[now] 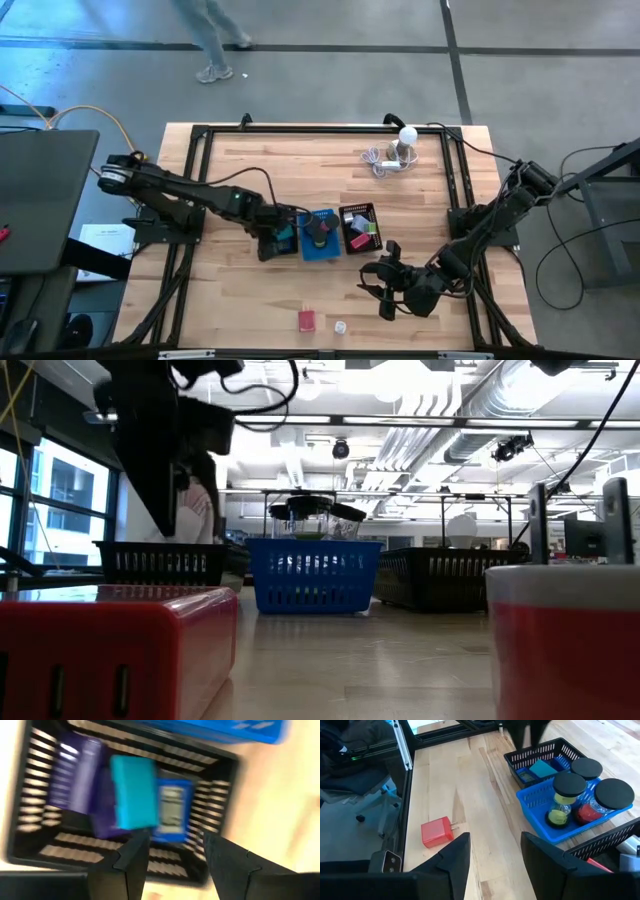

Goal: Pick & Place Office items
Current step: Put the red charger adapter into the right black bin

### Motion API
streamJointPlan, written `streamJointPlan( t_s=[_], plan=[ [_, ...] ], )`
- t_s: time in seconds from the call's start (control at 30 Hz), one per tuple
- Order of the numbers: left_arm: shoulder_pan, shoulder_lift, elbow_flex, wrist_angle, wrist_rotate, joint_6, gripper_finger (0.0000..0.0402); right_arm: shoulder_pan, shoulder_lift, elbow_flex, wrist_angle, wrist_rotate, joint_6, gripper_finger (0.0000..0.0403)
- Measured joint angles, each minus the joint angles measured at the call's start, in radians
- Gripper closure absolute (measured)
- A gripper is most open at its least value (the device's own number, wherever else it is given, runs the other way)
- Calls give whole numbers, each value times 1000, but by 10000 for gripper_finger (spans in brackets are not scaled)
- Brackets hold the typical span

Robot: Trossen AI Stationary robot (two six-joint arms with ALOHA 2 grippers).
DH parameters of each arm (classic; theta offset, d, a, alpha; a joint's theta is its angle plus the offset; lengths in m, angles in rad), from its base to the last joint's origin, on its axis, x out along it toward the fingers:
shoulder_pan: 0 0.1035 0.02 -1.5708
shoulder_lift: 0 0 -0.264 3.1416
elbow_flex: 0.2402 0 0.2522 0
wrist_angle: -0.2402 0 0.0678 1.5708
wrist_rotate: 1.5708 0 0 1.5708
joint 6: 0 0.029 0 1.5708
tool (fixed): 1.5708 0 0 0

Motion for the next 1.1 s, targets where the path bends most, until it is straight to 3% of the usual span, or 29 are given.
streamJointPlan(
  t_s=[0.1,0.23,0.53,0.73,1.1],
  plan=[
    [-22,-39,0,3,76,-61,221,0,0,0,-4,0,0,239],
    [-88,-87,0,6,67,-128,221,0,0,0,-3,-1,1,239],
    [-367,-108,0,117,-238,-291,221,0,0,0,-4,-2,52,239],
    [-551,-84,1,274,-449,-298,221,0,28,0,5,-2,76,239],
    [-671,30,1,546,-485,-160,221,12,183,-1,112,-122,27,239]
  ],
)
